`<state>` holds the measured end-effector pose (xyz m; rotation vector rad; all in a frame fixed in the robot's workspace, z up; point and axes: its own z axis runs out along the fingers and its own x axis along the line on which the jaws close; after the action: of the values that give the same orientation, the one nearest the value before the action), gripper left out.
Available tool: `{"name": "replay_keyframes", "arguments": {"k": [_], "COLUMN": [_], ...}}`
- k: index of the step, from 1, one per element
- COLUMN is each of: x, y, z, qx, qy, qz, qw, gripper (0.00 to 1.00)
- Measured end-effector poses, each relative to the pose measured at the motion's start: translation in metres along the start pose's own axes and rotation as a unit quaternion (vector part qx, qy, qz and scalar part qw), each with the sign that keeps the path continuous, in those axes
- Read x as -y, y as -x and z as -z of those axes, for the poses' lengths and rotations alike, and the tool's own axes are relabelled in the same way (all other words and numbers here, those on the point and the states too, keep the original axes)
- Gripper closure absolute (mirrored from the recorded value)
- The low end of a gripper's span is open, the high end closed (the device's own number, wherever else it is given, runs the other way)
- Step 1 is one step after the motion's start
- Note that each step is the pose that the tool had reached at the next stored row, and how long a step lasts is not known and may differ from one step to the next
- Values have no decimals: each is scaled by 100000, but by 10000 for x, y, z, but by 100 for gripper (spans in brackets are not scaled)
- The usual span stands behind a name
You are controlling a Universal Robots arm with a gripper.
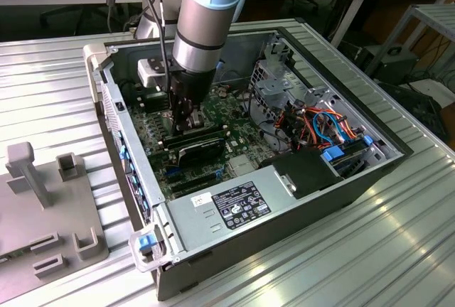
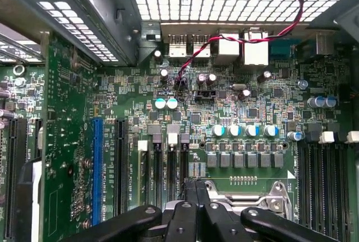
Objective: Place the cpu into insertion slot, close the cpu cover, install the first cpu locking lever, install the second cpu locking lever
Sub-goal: 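Install the second cpu locking lever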
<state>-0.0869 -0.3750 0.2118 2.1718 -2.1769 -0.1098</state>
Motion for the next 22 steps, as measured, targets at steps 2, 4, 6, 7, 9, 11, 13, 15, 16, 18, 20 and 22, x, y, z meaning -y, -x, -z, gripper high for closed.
{"name": "replay_keyframes", "arguments": {"k": [2,4,6,7,9,11,13,15,16,18,20,22], "x": [0,0,1,1,1,1,2,3,3,4,4,4], "y": [1,2,7,10,17,20,22,23,24,25,28,30], "z": [-3,-5,-6,-6,-9,-12,-16,-29,-32,-38,-43,-49], "qx": [43,103,195,234,367,454,537,666,698,753,874,982], "qy": [2,-5,-6,-5,-3,-4,-2,-5,-5,-1,1,-1], "qz": [-5,0,19,22,32,39,47,58,61,71,83,92], "qw": [100000,100000,100000,100000,99999,99999,99999,99998,99998,99997,99996,99995], "gripper": [89,89,89,89,89,89,89,89,89,89,89,89]}}
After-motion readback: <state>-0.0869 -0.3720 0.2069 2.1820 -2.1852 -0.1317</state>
